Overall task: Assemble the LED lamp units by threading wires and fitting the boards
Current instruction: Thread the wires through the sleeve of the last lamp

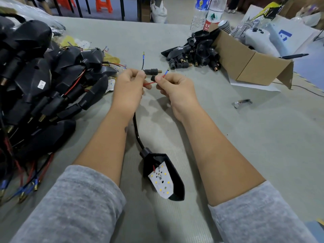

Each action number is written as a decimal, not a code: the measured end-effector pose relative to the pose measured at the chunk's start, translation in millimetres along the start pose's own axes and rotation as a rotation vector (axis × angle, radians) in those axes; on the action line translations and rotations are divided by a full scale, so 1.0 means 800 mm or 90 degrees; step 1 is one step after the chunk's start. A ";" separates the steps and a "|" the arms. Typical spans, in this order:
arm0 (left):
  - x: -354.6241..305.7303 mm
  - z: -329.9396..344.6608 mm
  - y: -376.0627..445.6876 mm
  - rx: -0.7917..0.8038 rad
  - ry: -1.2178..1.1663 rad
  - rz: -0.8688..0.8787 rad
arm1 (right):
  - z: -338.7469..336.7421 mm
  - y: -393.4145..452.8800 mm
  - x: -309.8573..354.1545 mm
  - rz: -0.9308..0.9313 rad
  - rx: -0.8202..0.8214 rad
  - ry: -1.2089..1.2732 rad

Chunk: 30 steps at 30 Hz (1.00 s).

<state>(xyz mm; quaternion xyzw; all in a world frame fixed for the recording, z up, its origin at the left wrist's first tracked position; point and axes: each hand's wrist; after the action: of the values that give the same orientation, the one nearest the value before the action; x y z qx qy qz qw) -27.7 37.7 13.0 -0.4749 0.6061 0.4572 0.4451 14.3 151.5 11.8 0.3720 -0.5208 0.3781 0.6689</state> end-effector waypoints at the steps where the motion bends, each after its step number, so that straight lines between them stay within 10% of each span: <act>1: 0.000 0.000 -0.001 0.005 0.005 0.007 | 0.001 -0.001 0.000 -0.009 0.006 -0.006; 30: 0.001 -0.005 -0.007 0.103 -0.043 0.070 | -0.015 0.013 0.006 0.129 -0.090 0.366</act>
<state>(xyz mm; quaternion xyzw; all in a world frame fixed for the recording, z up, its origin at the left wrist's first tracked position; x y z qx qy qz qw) -22.7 33.2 12.2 -0.3877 0.6512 0.4458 0.4763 10.4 167.3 15.7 0.1489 -0.3697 0.4956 0.7717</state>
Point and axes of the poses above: each hand's wrist, its own y-axis towards the middle knuckle, its own z-axis out of the palm, x = y × z, and after that the axes turned 8 degrees about y, right-handed
